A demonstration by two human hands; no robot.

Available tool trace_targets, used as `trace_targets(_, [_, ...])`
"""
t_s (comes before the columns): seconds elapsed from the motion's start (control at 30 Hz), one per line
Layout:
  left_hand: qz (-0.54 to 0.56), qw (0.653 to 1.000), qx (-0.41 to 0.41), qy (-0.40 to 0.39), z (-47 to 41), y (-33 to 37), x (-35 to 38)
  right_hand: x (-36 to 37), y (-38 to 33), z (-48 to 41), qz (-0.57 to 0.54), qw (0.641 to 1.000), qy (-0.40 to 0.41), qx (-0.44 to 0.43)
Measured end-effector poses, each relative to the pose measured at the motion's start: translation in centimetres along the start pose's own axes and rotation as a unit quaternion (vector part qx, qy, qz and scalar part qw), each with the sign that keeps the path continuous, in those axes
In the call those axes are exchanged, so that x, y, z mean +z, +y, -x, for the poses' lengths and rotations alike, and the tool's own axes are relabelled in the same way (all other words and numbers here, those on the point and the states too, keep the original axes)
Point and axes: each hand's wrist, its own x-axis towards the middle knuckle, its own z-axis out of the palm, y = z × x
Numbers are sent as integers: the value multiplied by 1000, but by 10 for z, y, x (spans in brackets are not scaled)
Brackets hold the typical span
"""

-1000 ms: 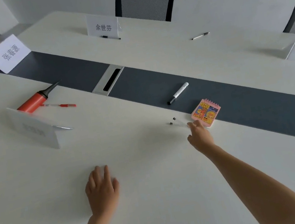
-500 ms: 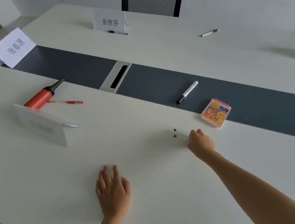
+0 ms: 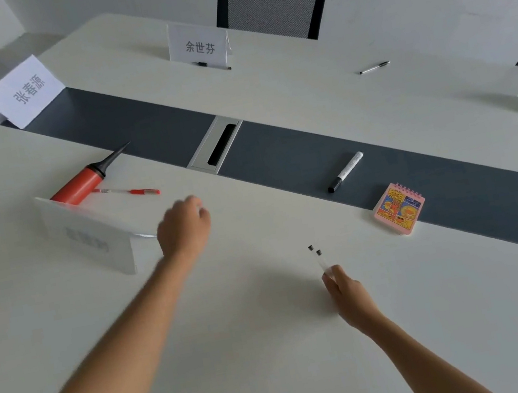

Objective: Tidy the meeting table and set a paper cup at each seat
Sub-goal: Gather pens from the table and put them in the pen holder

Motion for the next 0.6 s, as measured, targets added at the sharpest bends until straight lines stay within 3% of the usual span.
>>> trace_targets(0.17, [-212, 969, -27, -125, -117, -37, -14, -2, -3, -14, -42, 998, 11, 49])
trace_targets(0.27, [-275, 947, -14, -167, -153, -69, -6, -3, 0, -22, -72, 995, 12, 62])
trace_targets(0.6, [-392, 900, -3, -189, -195, -118, 15, -5, 7, -29, -165, 982, 20, 93])
